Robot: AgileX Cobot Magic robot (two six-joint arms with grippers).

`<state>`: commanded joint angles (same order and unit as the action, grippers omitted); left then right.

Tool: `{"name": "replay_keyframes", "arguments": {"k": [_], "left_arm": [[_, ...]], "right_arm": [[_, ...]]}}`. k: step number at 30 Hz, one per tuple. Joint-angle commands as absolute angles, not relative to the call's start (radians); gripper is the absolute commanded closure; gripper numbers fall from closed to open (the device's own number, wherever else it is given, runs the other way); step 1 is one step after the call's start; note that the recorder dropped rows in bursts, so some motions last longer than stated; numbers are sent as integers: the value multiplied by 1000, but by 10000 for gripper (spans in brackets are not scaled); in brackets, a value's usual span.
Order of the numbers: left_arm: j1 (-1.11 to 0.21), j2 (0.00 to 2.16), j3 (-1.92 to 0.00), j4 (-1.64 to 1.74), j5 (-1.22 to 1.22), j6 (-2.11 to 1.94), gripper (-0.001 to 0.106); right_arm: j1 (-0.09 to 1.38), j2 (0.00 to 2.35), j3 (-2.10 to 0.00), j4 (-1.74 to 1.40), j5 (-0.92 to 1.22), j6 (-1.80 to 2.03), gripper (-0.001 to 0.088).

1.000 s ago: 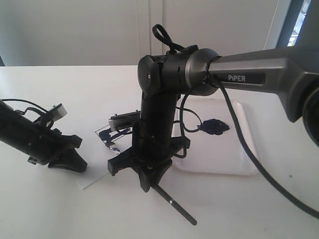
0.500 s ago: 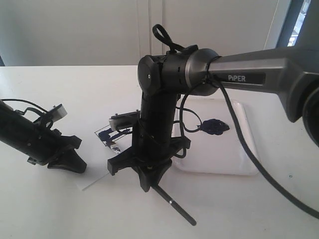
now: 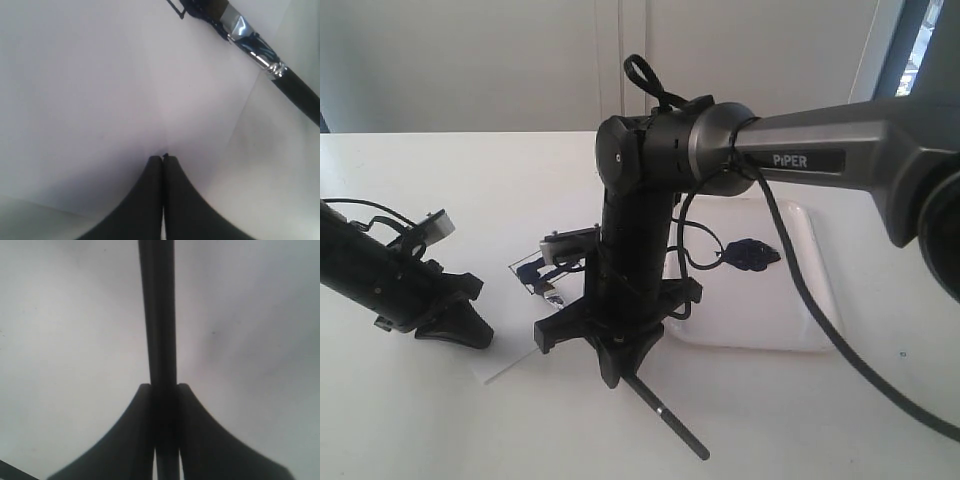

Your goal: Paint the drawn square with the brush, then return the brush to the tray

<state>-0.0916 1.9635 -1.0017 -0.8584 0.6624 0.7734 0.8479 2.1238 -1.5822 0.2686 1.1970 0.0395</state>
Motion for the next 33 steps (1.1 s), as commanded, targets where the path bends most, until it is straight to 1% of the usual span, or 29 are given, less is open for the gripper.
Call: {"name": "replay_keyframes", "arguments": {"k": [9,22,26,30,33], "left_arm": [[-92,1964,-1002,-859,667,773,1053],[-92,1964,-1002,-859,671,775,1053],[-92,1964,-1002,-859,671,782,1053],[-92,1964,-1002,-859,673,784,1053],[-92,1955,-1002,-875,687,810,1053]], "right_arm": [[825,2124,-1582,204,1177,102,868],[776,2124,-1582,205,1150,116,868],[778,2114,-1582,239,1110,45,868],[780,2063,-1584,311,1024,-5,868],[780,2041,-1594,311,1032,-23,868]]}}
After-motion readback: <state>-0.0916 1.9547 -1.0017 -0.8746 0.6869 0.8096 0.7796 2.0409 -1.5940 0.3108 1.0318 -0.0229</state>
